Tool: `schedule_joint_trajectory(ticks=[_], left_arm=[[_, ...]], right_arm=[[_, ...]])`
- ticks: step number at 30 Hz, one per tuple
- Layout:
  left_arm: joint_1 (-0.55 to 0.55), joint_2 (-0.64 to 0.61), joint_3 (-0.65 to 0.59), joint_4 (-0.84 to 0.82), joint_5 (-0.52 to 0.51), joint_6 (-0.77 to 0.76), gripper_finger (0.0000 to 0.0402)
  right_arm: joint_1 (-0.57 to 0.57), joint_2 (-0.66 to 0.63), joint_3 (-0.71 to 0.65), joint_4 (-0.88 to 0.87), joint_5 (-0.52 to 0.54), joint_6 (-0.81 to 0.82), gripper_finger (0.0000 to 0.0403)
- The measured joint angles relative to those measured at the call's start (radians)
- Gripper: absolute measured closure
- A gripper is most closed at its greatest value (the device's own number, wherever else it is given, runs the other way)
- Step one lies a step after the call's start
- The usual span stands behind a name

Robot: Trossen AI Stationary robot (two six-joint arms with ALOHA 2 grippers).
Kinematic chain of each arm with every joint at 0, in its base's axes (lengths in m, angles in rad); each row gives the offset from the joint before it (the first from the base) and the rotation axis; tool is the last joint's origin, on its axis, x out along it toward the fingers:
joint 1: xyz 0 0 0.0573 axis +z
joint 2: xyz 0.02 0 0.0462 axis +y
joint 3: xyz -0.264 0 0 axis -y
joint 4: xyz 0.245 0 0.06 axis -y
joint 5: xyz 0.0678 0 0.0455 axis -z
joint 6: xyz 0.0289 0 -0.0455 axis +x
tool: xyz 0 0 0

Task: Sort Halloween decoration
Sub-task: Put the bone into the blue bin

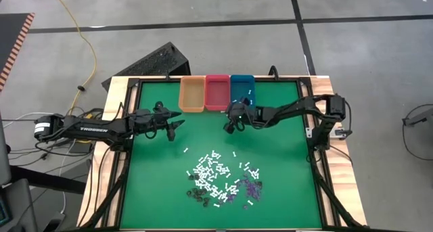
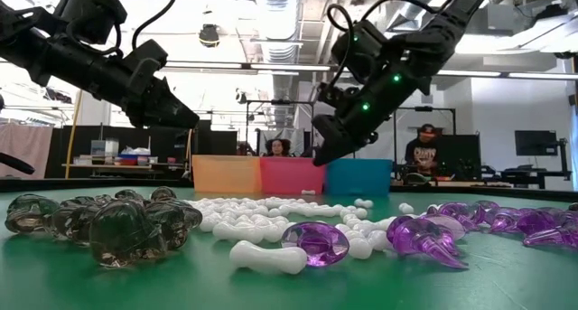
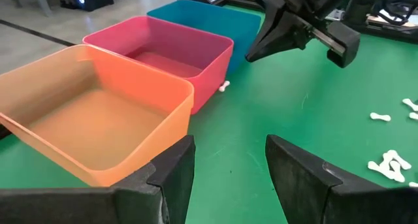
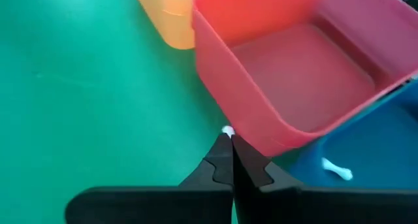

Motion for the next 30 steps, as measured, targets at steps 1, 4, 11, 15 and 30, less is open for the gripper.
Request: schedule_joint_trajectory(ticks=[1, 4, 11, 15, 30], left_arm=[[0.000, 0.000, 0.000, 0.000, -0.001, 0.000, 0.0223], [0.000, 0.000, 0.000, 0.000, -0.011, -0.001, 0.0223], [0.000, 0.000, 0.000, 0.000, -0.019, -0.002, 0.0223], [0.000, 0.000, 0.000, -0.001, -0.021, -0.006, 0.0223], [0.000, 0.000, -0.001, -0.029, -0.021, -0.007, 0.0223]], right_arm=[[-0.002, 0.000, 0.000, -0.005, 0.002, 0.000, 0.0386], [-0.014, 0.000, 0.000, -0.002, 0.004, 0.000, 0.0386], [-0.018, 0.080, 0.017, 0.010, 0.003, 0.077, 0.0386], [0.025, 0.128, 0.070, 0.005, 0.077, 0.150, 0.0386], [0.078, 0.130, 0.123, -0.110, 0.220, 0.694, 0.0386]])
